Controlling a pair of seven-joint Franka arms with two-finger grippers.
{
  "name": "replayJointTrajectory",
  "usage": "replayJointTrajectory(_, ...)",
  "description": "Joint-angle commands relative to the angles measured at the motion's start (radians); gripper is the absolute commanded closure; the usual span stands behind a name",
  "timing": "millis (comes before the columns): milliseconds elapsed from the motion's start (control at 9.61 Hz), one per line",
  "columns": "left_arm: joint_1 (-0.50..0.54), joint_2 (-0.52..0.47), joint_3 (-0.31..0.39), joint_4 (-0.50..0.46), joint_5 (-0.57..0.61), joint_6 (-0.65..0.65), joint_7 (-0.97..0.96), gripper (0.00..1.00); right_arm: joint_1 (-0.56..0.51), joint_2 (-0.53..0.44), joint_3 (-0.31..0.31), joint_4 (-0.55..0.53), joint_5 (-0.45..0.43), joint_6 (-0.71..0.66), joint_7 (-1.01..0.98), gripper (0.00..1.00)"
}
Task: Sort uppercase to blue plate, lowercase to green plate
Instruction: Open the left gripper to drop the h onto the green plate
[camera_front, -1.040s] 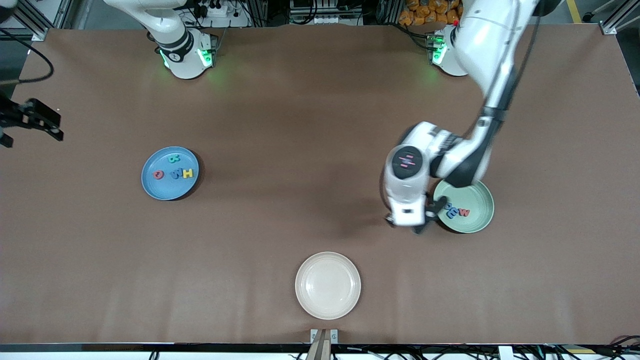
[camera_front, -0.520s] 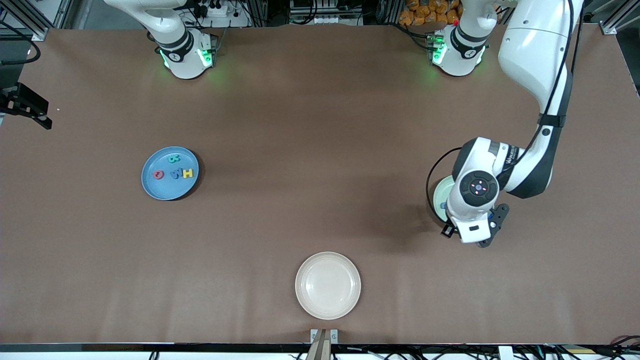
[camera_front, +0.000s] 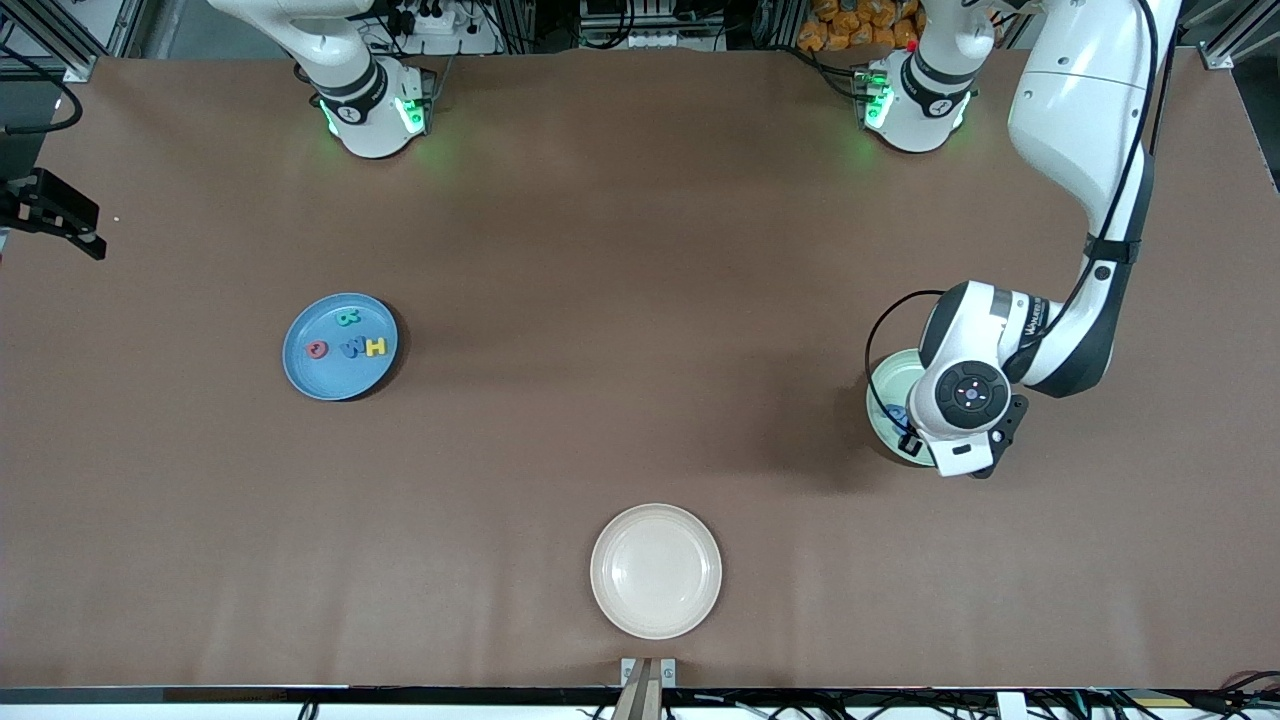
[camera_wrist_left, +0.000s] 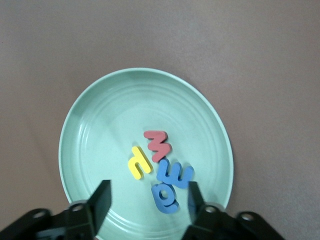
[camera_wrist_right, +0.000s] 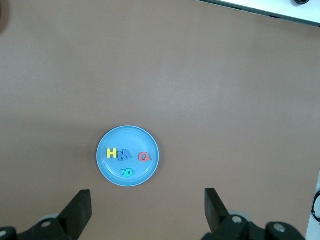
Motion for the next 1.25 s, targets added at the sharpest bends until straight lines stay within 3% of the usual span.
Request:
replayJointTrajectory(0, 0.027, -0.058, -0.006, 0.000, -0.012, -0.030, 0.011, 0.00, -0.019, -0.004, 0.013, -0.003, 0.019, -0.002, -0.018, 0.00)
replayJointTrajectory(312, 0.046, -0.098, 0.010, 0.080, 0.009, -0.030, 0.020, 0.00, -0.022, -0.004, 0.013, -0.003, 0.019, 0.000, -0.017, 0.00)
replayJointTrajectory(624, 0.096, -0.199, -0.002, 0.054, 0.008, -0.104, 0.173, 0.00, -0.024, -0.004, 0.013, -0.003, 0.019, 0.000, -0.017, 0.00)
replayJointTrajectory(936, 0.116, -0.314, -0.006, -0.048, -0.022, -0.122, 0.297, 0.00, -0.023, -0.004, 0.014, -0.003, 0.019, 0.000, -0.017, 0.00)
replayJointTrajectory(1144, 0.142, -0.461, -0.004, -0.187, -0.062, -0.114, 0.476, 0.00, -0.023, -0.004, 0.014, -0.003, 0.019, 0.001, -0.017, 0.00)
